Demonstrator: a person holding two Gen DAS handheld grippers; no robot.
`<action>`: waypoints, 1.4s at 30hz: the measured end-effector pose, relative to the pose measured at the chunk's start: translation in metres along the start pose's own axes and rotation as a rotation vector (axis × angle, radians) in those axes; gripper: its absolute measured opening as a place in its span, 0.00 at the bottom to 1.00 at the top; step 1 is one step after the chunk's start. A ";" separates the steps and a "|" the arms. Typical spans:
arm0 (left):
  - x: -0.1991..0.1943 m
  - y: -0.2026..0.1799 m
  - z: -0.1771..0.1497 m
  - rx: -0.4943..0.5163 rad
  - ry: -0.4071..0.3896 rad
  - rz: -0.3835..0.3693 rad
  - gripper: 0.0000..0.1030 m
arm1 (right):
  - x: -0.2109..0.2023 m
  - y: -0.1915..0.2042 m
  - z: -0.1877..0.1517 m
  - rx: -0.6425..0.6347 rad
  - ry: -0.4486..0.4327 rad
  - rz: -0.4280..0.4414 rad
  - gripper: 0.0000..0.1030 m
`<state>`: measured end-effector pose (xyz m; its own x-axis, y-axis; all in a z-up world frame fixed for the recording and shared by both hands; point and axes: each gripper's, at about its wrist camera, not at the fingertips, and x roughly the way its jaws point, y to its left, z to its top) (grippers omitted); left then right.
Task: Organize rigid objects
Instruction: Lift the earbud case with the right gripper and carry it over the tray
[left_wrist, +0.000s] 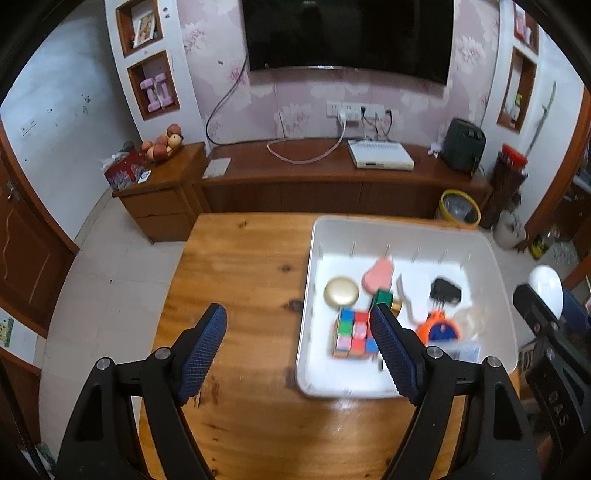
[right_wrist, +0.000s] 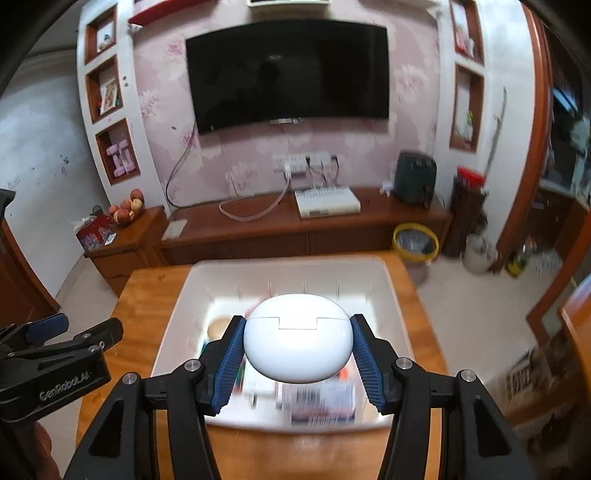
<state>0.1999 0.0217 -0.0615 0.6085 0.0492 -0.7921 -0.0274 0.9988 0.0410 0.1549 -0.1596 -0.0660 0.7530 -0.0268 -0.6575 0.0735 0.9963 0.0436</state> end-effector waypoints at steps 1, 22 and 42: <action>-0.001 0.001 0.004 -0.005 -0.007 -0.001 0.80 | 0.002 0.001 0.008 -0.016 -0.010 -0.003 0.55; 0.057 0.015 0.015 -0.091 0.072 0.070 0.80 | 0.140 0.022 0.028 -0.186 0.194 0.020 0.55; 0.066 0.009 -0.005 -0.087 0.125 0.085 0.80 | 0.211 0.038 -0.036 -0.330 0.594 0.029 0.56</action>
<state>0.2356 0.0341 -0.1162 0.4977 0.1283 -0.8578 -0.1462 0.9873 0.0629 0.2931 -0.1240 -0.2303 0.2573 -0.0447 -0.9653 -0.2160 0.9710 -0.1025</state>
